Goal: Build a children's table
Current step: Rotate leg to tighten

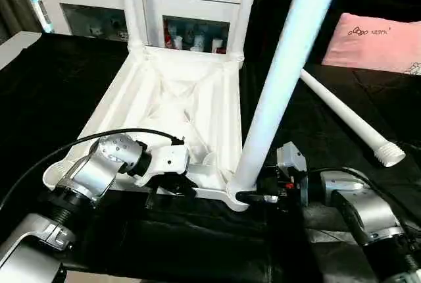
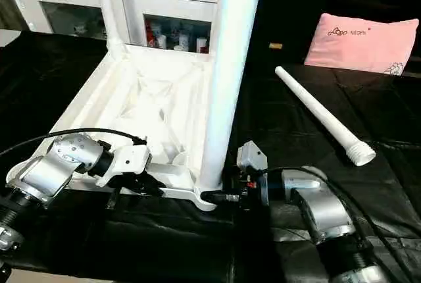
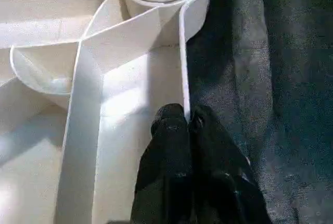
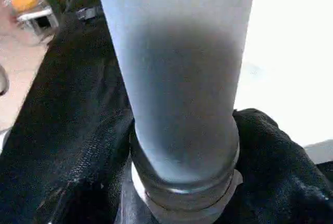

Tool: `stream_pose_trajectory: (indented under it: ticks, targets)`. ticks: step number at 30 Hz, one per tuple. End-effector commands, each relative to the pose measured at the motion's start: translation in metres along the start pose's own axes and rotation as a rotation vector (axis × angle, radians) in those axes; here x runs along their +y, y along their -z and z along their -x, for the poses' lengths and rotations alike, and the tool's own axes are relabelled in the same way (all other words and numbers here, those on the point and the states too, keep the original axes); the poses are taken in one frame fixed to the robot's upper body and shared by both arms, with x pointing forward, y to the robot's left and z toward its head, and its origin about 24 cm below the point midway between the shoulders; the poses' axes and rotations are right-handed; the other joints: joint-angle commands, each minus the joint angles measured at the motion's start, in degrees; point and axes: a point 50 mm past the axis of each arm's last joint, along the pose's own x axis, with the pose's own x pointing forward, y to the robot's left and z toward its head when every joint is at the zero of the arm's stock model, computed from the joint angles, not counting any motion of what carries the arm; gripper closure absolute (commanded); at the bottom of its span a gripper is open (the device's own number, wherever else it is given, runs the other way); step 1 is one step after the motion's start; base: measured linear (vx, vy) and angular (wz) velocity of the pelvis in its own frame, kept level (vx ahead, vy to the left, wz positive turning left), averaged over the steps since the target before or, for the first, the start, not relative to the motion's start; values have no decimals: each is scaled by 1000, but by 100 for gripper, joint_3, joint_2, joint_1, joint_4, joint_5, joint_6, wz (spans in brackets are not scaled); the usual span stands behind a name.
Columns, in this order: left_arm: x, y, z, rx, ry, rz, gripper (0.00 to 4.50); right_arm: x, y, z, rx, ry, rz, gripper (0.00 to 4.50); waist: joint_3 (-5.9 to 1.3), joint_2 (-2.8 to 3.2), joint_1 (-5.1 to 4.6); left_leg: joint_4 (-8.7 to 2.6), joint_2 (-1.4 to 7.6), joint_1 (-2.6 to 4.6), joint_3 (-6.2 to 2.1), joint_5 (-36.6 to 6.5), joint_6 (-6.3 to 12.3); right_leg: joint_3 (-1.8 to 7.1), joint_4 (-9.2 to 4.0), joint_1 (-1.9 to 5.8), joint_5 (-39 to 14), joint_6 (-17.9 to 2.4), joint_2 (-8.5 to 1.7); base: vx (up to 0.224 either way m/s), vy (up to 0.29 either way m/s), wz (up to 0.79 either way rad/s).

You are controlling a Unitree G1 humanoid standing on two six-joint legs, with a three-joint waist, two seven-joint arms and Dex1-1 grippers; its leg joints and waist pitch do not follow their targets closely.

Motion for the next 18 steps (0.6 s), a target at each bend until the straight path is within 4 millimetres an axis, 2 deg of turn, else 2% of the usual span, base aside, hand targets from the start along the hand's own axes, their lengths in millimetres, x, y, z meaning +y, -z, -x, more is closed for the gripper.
stream_pose_trajectory:
  ticks: [1,2,3,4,5,6,7,8,9,10,11,12,13,14,15,16,17,18]
  targets:
    - [2,-5,-13,-44,-39,71,450,-4,22,-7,92,147,-64,176,-263,64,-14,-383,83,26,5,-1739,6,256,-483,239,-2158,-926,-319,0,0,0]
    - [5,-9,-15,-77,-73,101,450,-6,26,-10,99,208,-76,176,-238,39,-48,-389,65,38,-11,-1965,-57,232,-533,230,-2757,-740,-325,0,0,0]
    - [9,-13,-17,-102,-119,123,450,-9,29,-15,100,277,-107,177,-201,55,-85,-373,43,101,-31,-2218,-113,190,-638,176,-3481,-505,-346,0,0,0]
    - [12,-18,-19,-122,-163,148,450,-11,32,-19,93,330,-138,177,-201,39,-104,-349,20,134,-44,-2315,-120,151,-703,168,-3770,-378,-358,-58,8,-7]
    - [16,-23,-22,-145,-201,179,450,-12,32,-25,81,376,-163,177,-198,53,-170,-336,3,154,-85,-2464,-133,67,-787,176,-4094,-194,-370,-66,24,-15]
    - [20,-28,-24,-166,-245,210,450,-14,32,-31,68,423,-193,177,-204,75,-237,-363,15,114,-136,-2581,-155,-33,-813,237,-4124,-75,-360,-66,24,-15]
    - [24,-36,-27,-191,-297,256,450,-17,30,-41,50,480,-224,177,-211,93,-275,-368,22,106,-148,-2645,-157,-72,-840,252,-4073,-34,-351,-68,45,-18]
    - [27,-41,-29,-205,-329,287,450,-19,29,-48,41,516,-245,177,-229,147,-374,-404,72,103,-208,-2866,-142,-152,-852,305,-3749,-90,-365,-69,47,-19]
    - [31,-46,-31,-215,-370,311,450,-20,26,-55,33,551,-273,177,-213,215,-450,-470,130,62,-287,-3235,-146,-254,-844,380,-3469,-108,-333,-69,47,-19]
    - [31,-46,-31,-215,-370,311,450,-20,26,-55,33,551,-273,177,-199,232,-494,-524,177,43,-317,-3489,-134,-300,-821,430,-3325,-98,-312,-66,33,-15]
    - [33,-50,-33,-222,-409,329,450,-21,24,-63,27,579,-295,177,-149,339,-505,-760,360,-26,-380,-4354,-118,-319,-486,590,-2700,-182,-216,-88,13,-4]
    - [35,-54,-35,-228,-438,349,450,-23,21,-71,30,607,-302,177,-143,401,-265,-1151,505,-353,-284,-5048,-183,-146,417,820,-1331,-389,-114,-88,13,-4]
    - [38,-58,-38,-237,-475,366,450,-23,18,-80,32,616,-308,177,-97,279,-235,-1177,497,-300,-179,-5021,-51,18,521,680,-1121,-313,-94,-48,-65,10]
    - [39,-61,-39,-239,-503,377,450,-23,15,-87,35,624,-308,177,-146,-47,-259,-582,123,252,-93,-4042,-143,370,-136,146,-3348,-110,-261,11,-61,11]
    - [40,-62,-41,-233,-517,379,450,-23,13,-91,33,631,-309,177,-130,-101,-266,276,-186,436,-95,-2332,-108,304,-907,-207,-5701,-61,-755,11,-115,0]
    - [40,-63,-42,-220,-532,378,450,-23,11,-95,22,633,-318,177,-151,-147,-238,223,-145,151,-147,-1617,-8,351,-838,46,-5766,54,-815,42,-65,-41]
    - [40,-62,-42,-204,-545,368,450,-23,10,-96,10,634,-327,177,-185,16,-161,-87,-53,-137,-217,-1149,-123,203,-702,325,-5243,108,-738,49,-49,-51]
    - [40,-61,-41,-189,-553,357,450,-23,9,-96,3,640,-331,177,-186,3,-192,-202,-30,-208,-209,-1213,-160,136,-662,317,-4809,115,-595,49,5,-40]
